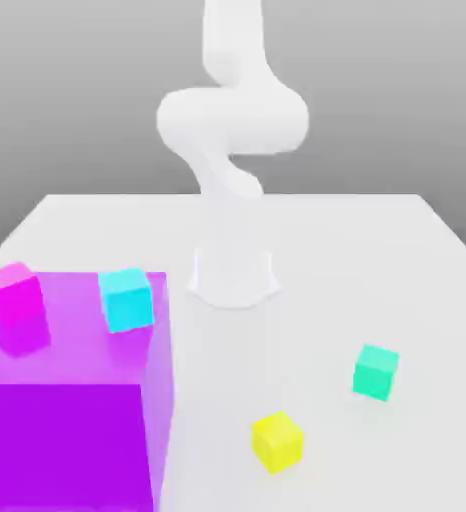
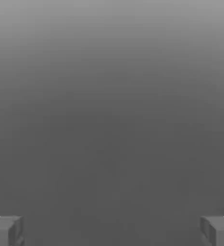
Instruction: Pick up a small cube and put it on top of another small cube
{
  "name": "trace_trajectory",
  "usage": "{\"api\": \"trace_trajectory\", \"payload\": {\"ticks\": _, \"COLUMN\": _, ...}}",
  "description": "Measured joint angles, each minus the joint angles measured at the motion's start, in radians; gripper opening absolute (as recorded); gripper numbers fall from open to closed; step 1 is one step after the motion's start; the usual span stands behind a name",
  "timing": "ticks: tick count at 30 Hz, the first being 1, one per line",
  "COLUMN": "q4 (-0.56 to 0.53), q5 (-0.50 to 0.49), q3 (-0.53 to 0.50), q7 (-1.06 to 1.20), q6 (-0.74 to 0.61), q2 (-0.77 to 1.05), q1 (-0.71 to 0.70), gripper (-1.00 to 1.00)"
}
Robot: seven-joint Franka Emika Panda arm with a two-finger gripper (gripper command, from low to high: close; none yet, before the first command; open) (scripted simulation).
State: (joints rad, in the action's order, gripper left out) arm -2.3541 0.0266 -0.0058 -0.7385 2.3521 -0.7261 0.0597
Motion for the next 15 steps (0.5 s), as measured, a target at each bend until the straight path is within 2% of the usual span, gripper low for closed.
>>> {"api": "trace_trajectory", "payload": {"ticks": 8, "q4": -0.176, "q5": 0.081, "q3": 0.021, "q7": 0.197, "q6": 0.169, "q2": 0.245, "q1": 0.182, "gripper": 0.0}}
{"api": "trace_trajectory", "payload": {"ticks": 15, "q4": -0.327, "q5": 0.114, "q3": 0.076, "q7": 0.337, "q6": 0.314, "q2": 0.452, "q1": 0.322, "gripper": 0.0}}
